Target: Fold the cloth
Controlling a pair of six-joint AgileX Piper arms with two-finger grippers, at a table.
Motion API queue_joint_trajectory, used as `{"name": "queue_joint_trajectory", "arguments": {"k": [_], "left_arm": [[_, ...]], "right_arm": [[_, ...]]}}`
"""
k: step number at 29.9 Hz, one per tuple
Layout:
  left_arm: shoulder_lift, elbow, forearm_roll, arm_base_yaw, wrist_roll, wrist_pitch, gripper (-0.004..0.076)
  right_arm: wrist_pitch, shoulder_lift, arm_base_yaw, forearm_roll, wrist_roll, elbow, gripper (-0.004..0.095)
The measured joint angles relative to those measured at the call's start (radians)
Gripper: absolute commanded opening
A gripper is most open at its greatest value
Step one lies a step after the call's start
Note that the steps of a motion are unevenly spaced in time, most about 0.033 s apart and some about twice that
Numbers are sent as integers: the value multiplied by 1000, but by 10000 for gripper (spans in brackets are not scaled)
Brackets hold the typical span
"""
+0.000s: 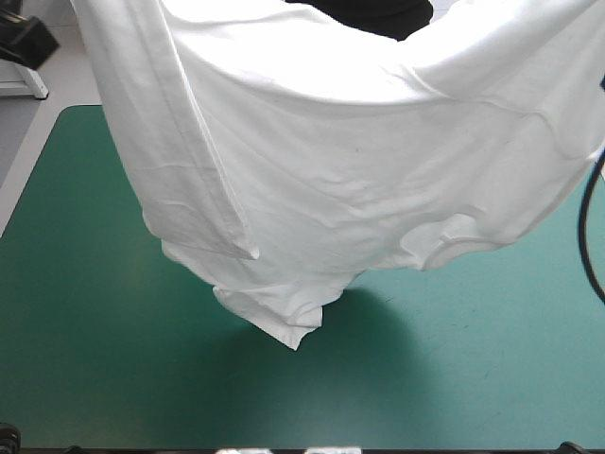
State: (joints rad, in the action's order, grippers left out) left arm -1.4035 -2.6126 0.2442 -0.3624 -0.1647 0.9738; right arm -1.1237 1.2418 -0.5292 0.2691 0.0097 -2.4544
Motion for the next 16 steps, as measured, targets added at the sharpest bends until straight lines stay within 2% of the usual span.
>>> {"name": "queue_joint_trajectory", "arguments": {"k": [12, 16], "left_arm": [[14, -129, 73, 0, -17, -341, -9], [14, -131, 74, 0, -17, -376, -9]], "right_arm": [[288, 2, 0, -24, -58, -55, -15], [326, 0, 0, -23, -58, -56, -15]]}}
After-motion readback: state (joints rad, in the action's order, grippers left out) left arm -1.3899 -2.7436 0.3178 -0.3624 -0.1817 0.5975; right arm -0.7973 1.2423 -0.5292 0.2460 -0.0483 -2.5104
